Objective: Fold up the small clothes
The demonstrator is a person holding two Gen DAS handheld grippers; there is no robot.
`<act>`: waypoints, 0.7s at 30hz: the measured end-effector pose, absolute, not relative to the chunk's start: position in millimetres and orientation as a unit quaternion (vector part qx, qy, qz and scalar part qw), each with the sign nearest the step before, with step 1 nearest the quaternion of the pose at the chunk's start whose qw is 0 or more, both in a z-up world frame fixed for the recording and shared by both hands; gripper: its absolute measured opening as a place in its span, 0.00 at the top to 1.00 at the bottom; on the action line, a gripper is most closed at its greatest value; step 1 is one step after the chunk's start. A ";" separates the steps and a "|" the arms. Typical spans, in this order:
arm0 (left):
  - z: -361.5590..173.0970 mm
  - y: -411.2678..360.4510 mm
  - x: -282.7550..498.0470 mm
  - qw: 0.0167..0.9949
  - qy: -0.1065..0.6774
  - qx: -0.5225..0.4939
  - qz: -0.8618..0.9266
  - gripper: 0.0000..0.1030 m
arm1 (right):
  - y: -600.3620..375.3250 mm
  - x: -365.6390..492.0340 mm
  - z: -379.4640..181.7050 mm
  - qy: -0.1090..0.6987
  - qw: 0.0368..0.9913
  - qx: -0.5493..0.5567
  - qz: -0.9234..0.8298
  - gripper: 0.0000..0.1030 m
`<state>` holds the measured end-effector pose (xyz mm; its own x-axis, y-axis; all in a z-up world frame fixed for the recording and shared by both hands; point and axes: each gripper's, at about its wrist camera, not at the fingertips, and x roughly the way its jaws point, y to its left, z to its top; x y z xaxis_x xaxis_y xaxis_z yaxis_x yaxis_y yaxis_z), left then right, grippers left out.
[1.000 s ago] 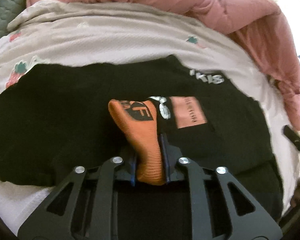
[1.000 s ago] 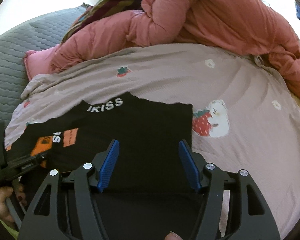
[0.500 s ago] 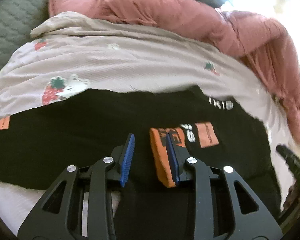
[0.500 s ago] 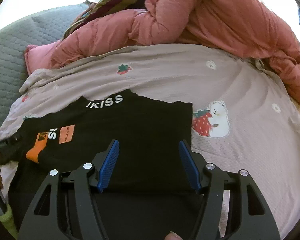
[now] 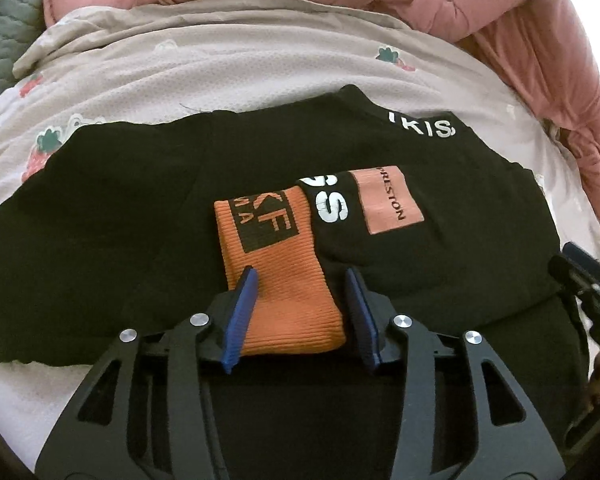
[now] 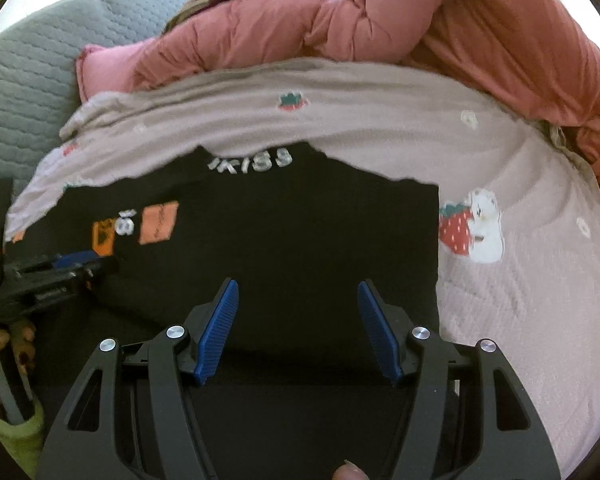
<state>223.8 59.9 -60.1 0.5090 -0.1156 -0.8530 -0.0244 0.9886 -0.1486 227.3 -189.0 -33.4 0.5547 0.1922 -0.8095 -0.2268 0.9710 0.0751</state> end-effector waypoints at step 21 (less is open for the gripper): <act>-30.1 90.8 192.4 0.885 0.459 -0.076 -0.008 0.27 | -180.4 216.7 -19.3 0.456 0.879 0.001 0.138 0.21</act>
<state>192.4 90.8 -30.1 0.5784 -0.0847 -0.8114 -0.0555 0.9882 -0.1428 216.7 -180.4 -19.3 0.5467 0.2440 -0.8010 -0.2414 0.9619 0.1283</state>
